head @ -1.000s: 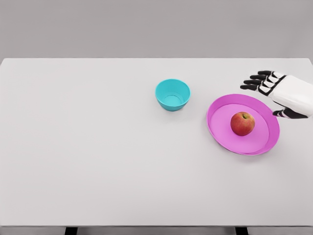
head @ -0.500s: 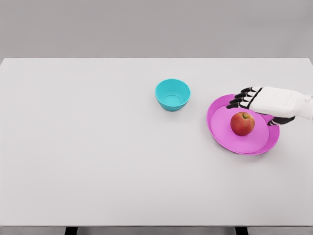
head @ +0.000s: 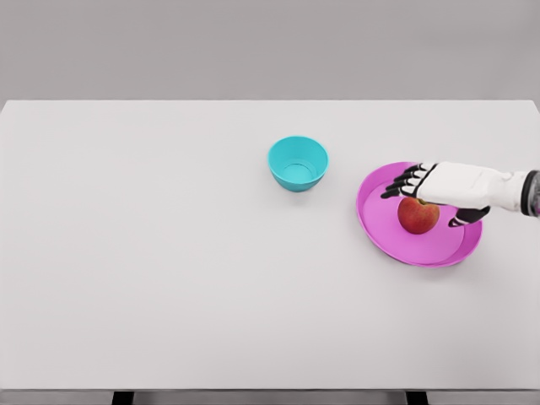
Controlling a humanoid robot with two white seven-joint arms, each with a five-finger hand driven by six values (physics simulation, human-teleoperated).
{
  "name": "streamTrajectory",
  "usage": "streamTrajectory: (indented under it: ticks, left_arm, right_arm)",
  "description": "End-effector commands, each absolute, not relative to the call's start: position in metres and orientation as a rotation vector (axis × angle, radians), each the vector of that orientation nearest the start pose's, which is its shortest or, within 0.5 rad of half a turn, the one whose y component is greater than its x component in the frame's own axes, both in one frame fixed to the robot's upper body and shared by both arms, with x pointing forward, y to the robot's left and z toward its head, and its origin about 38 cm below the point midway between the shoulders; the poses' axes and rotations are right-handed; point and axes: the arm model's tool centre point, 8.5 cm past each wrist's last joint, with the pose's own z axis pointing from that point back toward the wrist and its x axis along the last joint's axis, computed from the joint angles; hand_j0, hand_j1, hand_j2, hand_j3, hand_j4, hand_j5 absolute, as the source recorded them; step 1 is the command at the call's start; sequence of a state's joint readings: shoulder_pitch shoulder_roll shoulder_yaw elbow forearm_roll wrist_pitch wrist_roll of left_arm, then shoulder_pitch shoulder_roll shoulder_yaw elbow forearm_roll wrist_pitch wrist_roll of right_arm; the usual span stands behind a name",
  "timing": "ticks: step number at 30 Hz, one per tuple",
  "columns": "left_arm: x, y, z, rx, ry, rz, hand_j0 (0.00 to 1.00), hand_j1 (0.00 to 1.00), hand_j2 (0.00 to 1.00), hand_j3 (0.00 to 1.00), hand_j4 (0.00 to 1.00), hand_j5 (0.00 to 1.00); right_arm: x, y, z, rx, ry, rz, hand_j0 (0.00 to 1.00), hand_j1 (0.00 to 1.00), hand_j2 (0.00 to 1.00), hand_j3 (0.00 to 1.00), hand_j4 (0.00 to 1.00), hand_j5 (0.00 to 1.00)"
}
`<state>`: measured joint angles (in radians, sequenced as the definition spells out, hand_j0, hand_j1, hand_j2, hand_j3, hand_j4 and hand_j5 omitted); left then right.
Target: Put the apple from the pink plate into the blue bowl with your right arm
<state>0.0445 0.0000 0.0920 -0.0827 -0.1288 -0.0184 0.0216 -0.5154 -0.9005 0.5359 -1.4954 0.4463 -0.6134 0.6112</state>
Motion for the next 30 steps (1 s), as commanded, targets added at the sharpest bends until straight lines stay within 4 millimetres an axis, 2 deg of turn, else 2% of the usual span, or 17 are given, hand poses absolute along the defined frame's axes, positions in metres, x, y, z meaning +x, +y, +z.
streamTrajectory:
  ticks: [1,6,19,22,25,29,30]
  left_arm:
    - [0.002,0.276,-0.263,0.117,-0.055,-0.039,1.00,1.00,1.00,1.00,1.00,1.00]
    - [0.002,0.276,-0.263,0.117,-0.055,-0.039,1.00,1.00,1.00,1.00,1.00,1.00]
    - [0.002,0.276,-0.263,0.117,-0.055,-0.039,1.00,1.00,1.00,1.00,1.00,1.00]
    - [0.002,0.276,-0.263,0.117,-0.055,-0.039,1.00,1.00,1.00,1.00,1.00,1.00]
    - [0.002,0.276,-0.263,0.117,-0.055,-0.039,1.00,1.00,1.00,1.00,1.00,1.00]
    - [0.001,0.276,-0.263,0.117,-0.054,-0.039,1.00,1.00,1.00,1.00,1.00,1.00]
    - [0.001,0.276,-0.263,0.117,-0.054,-0.039,1.00,1.00,1.00,1.00,1.00,1.00]
  right_arm:
    - [0.407,-0.338,0.186,-0.376,-1.186,2.178,1.00,1.00,1.00,1.00,1.00,1.00]
    - [0.408,-0.332,0.179,-0.350,-1.180,2.187,1.00,1.00,1.00,1.00,1.00,1.00]
    - [0.409,-0.332,0.168,-0.324,-1.157,2.182,1.00,1.00,1.00,1.00,1.00,1.00]
    - [0.409,-0.332,0.169,-0.323,-1.159,2.182,0.77,0.77,0.77,0.77,0.77,0.77]
    - [0.409,-0.333,0.169,-0.324,-1.155,2.180,0.75,0.75,0.75,0.75,0.75,0.75]
    - [0.410,-0.335,0.168,-0.324,-1.152,2.177,0.64,0.64,0.64,0.64,0.64,0.64]
    - [0.410,-0.335,0.168,-0.324,-1.152,2.177,0.64,0.64,0.64,0.64,0.64,0.64]
